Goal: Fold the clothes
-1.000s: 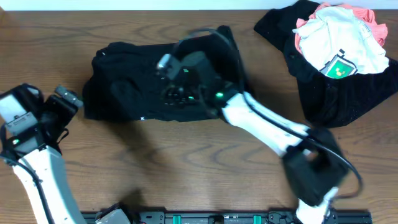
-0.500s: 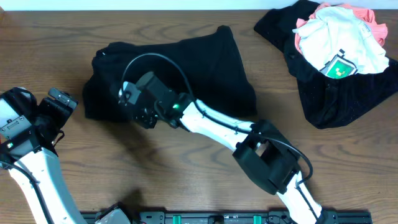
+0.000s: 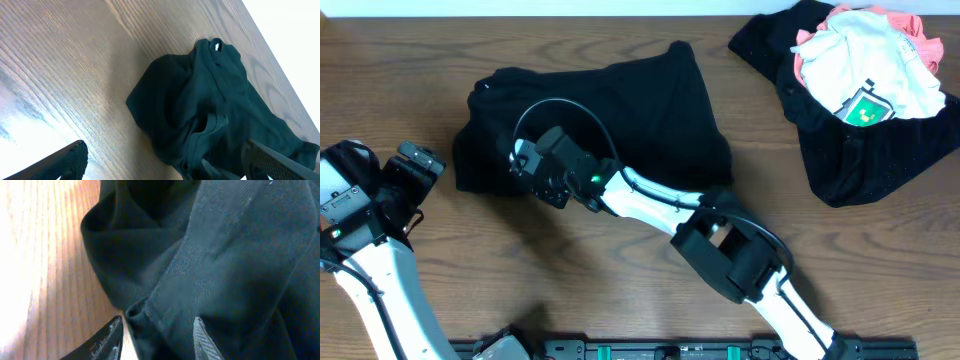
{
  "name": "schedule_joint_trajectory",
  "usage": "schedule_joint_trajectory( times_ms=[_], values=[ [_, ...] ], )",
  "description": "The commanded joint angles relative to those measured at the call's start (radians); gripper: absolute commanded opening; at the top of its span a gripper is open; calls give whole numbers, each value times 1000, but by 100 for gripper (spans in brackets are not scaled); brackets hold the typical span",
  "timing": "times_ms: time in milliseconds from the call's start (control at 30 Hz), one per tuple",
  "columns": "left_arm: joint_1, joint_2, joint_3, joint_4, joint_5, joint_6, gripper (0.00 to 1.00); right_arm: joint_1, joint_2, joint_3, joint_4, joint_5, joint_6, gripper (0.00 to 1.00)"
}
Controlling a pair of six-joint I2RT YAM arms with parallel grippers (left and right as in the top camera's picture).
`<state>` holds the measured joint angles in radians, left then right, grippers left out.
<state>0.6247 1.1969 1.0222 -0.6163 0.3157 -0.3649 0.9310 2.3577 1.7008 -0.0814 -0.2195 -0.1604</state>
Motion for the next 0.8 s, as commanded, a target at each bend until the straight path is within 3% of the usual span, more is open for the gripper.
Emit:
schedule_joint_trajectory(
  times_ms=[0, 167, 433, 600, 767],
  values=[
    [5, -2, 1, 4, 10, 13, 98, 11, 29, 18, 4, 6, 34, 43],
    [5, -2, 1, 4, 10, 13, 98, 16, 45, 18, 10, 17, 34, 37],
    [5, -2, 1, -7, 10, 13, 98, 14, 46, 19, 29, 62, 90, 1],
    [5, -2, 1, -11, 10, 13, 98, 10, 45, 29, 19, 63, 105, 1],
    [5, -1, 1, -11, 10, 13, 98, -4, 42, 118, -97, 63, 104, 1]
  ],
)
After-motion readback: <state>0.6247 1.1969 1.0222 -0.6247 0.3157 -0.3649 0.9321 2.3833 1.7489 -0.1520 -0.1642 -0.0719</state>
